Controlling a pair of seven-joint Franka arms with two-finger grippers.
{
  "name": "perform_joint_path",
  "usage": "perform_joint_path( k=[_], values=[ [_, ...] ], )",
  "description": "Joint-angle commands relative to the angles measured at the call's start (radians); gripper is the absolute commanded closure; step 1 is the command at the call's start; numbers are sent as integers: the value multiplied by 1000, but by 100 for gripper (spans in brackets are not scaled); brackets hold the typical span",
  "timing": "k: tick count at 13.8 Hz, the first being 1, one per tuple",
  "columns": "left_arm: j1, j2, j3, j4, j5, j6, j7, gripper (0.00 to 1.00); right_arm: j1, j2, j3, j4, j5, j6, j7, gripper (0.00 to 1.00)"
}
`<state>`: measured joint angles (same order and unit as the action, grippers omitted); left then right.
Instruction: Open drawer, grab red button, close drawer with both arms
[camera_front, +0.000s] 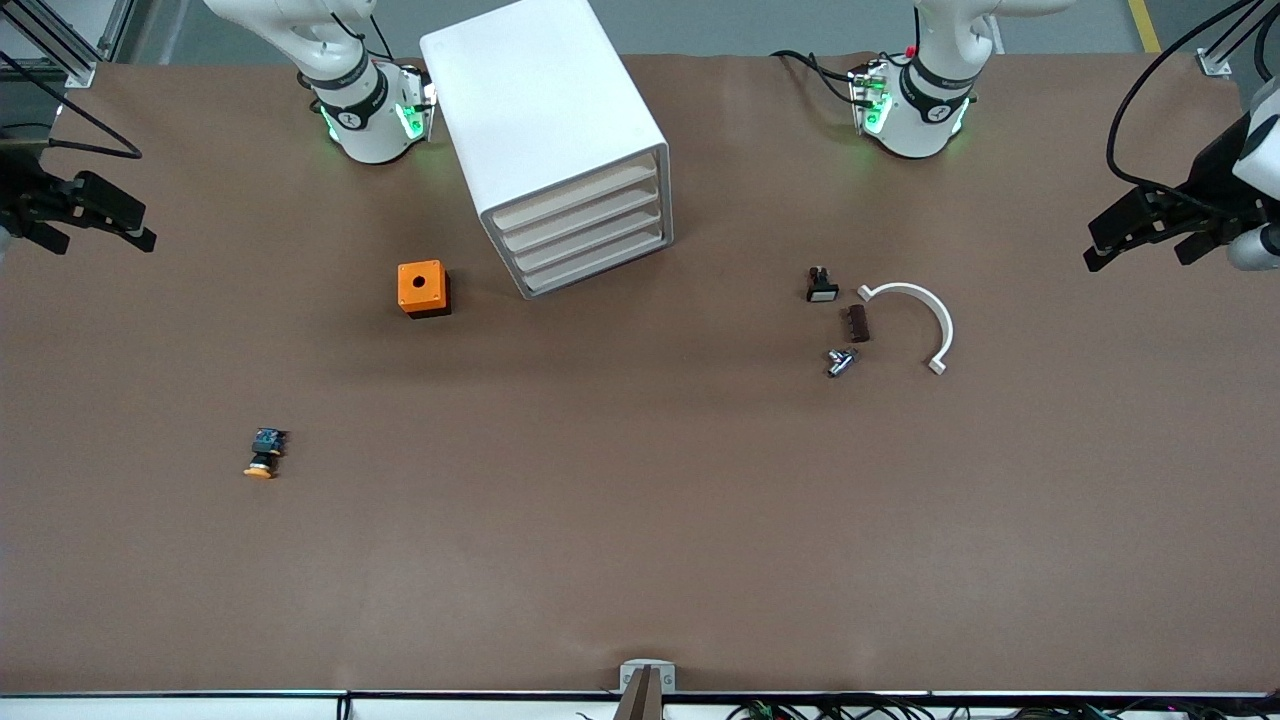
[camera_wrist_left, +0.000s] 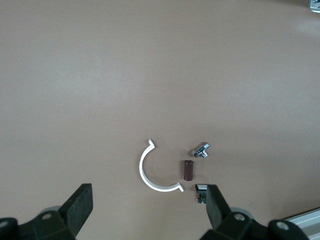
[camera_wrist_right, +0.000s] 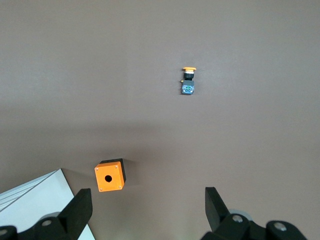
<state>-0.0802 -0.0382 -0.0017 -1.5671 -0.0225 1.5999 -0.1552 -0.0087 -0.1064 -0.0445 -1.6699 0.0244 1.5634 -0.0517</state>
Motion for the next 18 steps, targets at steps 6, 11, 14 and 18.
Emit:
perform_joint_path(
  k=[6, 11, 14, 18],
  values=[
    [10, 29, 3, 21, 9, -8, 17, 0, -5, -25, 5, -16, 6, -2, -10, 0],
    [11, 112, 6, 15, 10, -18, 3, 0, -5, -22, 3, -13, 5, -3, -14, 0],
    [-6, 194, 2, 15, 7, -18, -3, 0, -7, -19, 3, -8, 5, -3, -16, 0],
    [-42, 288, -3, 16, -40, -20, -61, 0, -5, -18, 3, -5, -3, -3, -16, 0]
  ],
)
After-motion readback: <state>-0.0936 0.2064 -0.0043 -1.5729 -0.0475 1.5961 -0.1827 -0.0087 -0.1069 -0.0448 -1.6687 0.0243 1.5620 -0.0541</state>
